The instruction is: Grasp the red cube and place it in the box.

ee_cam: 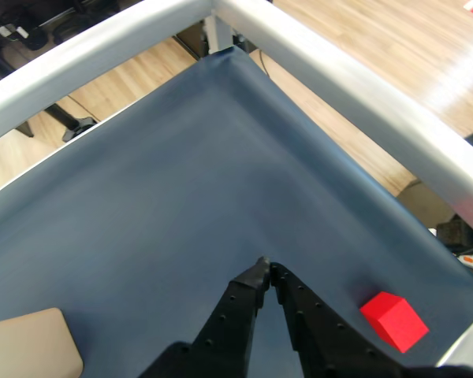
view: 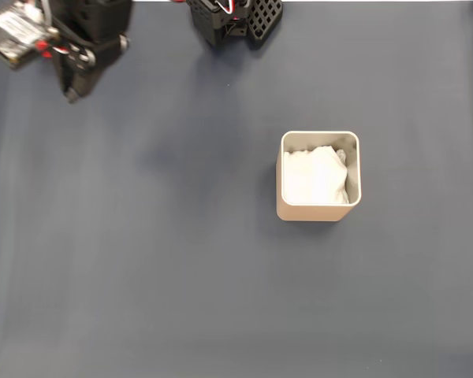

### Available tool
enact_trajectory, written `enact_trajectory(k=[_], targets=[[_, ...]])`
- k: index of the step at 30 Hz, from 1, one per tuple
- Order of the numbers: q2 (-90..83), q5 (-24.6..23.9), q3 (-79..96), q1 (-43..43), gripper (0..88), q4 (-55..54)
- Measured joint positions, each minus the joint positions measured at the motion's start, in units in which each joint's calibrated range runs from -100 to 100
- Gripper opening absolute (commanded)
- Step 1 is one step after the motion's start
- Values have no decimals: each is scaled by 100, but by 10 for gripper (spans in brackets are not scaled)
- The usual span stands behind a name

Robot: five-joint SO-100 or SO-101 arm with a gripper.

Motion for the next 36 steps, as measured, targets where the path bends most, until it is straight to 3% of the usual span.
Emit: enact_trajectory(k=[15, 36], targets=[[892, 83, -383, 1571, 13, 138], [1489, -215, -273, 2728, 51, 89]])
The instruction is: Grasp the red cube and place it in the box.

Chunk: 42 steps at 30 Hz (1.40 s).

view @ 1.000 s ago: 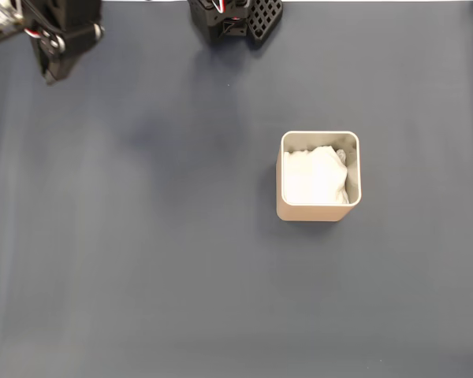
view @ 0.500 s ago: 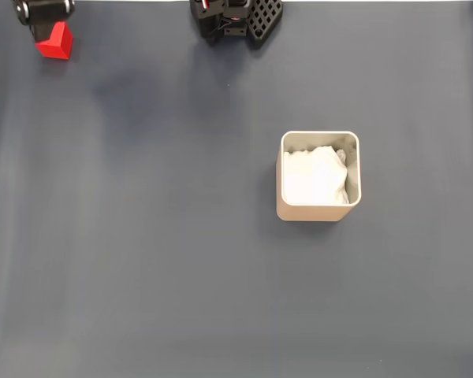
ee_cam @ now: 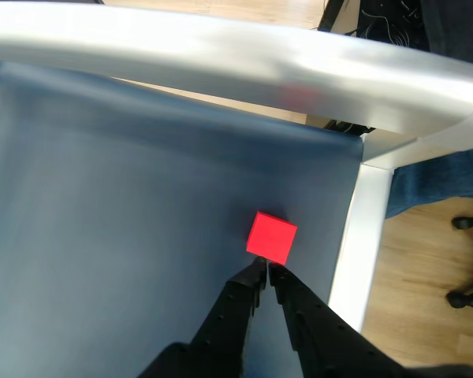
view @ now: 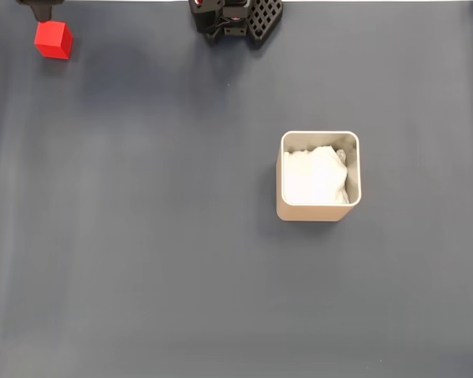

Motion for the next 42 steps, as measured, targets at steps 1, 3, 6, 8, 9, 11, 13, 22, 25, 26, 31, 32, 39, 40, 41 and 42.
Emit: enact_trajectory(k=[1, 3, 6, 8, 9, 11, 13, 22, 25, 26, 31, 32, 39, 40, 41, 42], targets=[[45, 0, 0, 53, 55, -16], [125, 0, 0, 143, 70, -16], [214, -44, 18, 263, 104, -16], [259, -88, 118, 323, 158, -16], [267, -88, 146, 353, 207, -16], [267, -151, 209, 413, 278, -32], [267, -278, 219, 458, 299, -81], [267, -400, 510, 571, 452, -81], [267, -430, 583, 601, 475, -162], [267, -430, 638, 601, 480, -187], [267, -430, 729, 601, 495, -309], [267, -430, 729, 601, 498, -349], [267, -430, 847, 601, 501, -634], [267, -440, 847, 601, 501, -666], [285, -474, 847, 594, 501, -707], [303, -503, 847, 586, 501, -755]])
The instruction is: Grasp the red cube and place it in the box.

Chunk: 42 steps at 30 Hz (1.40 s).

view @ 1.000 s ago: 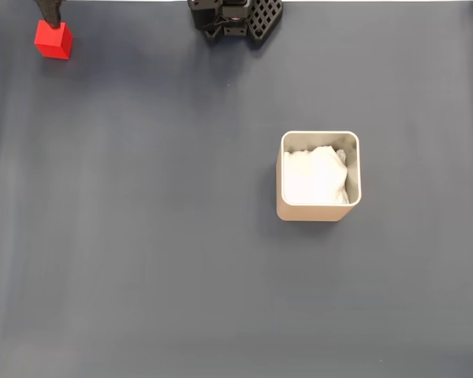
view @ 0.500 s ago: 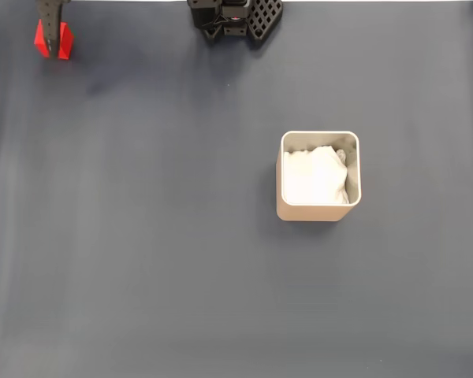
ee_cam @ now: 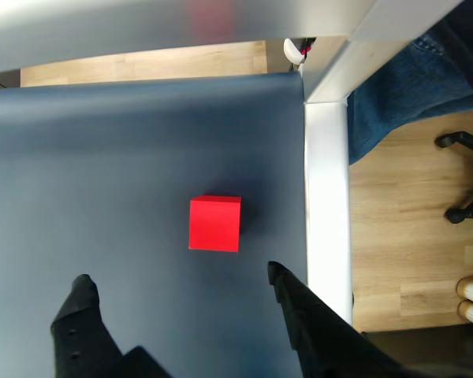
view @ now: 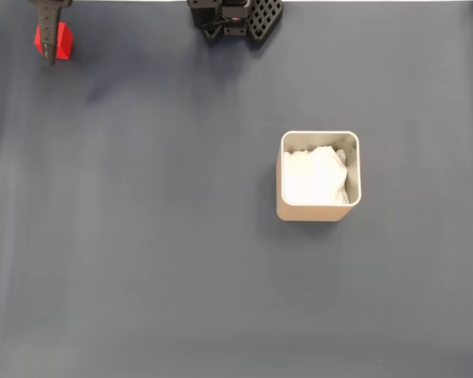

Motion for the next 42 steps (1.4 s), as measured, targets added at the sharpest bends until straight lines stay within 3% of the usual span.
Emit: enact_trajectory(k=[25, 42], targets=[[927, -249, 0, -346, 507, -1178], [1373, -249, -109, -195, 507, -1300]])
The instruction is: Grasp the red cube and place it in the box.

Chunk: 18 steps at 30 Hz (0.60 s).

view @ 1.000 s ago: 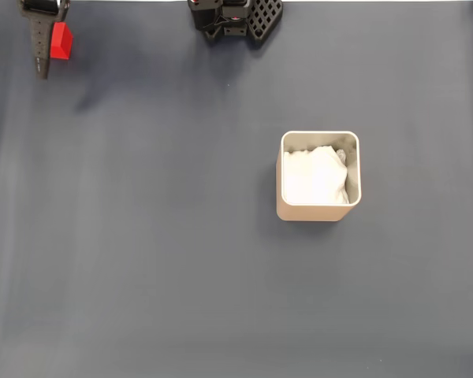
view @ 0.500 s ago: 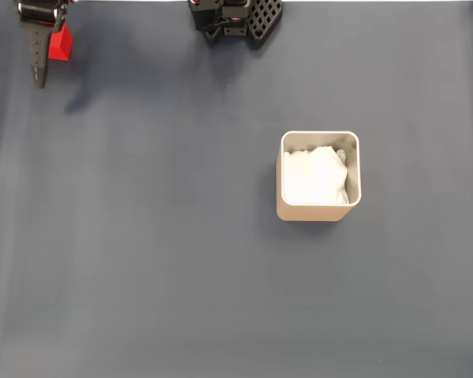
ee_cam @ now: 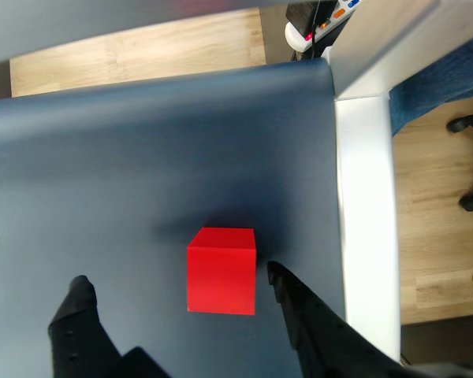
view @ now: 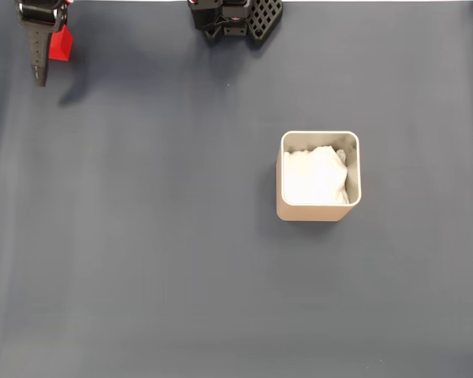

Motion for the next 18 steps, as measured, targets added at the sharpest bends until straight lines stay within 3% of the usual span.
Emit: enact_trajectory(k=[6, 15, 18], targets=[[45, 0, 0, 0, 473, -16], [45, 78, 0, 0, 68, -16], [45, 151, 0, -68, 3, 114]])
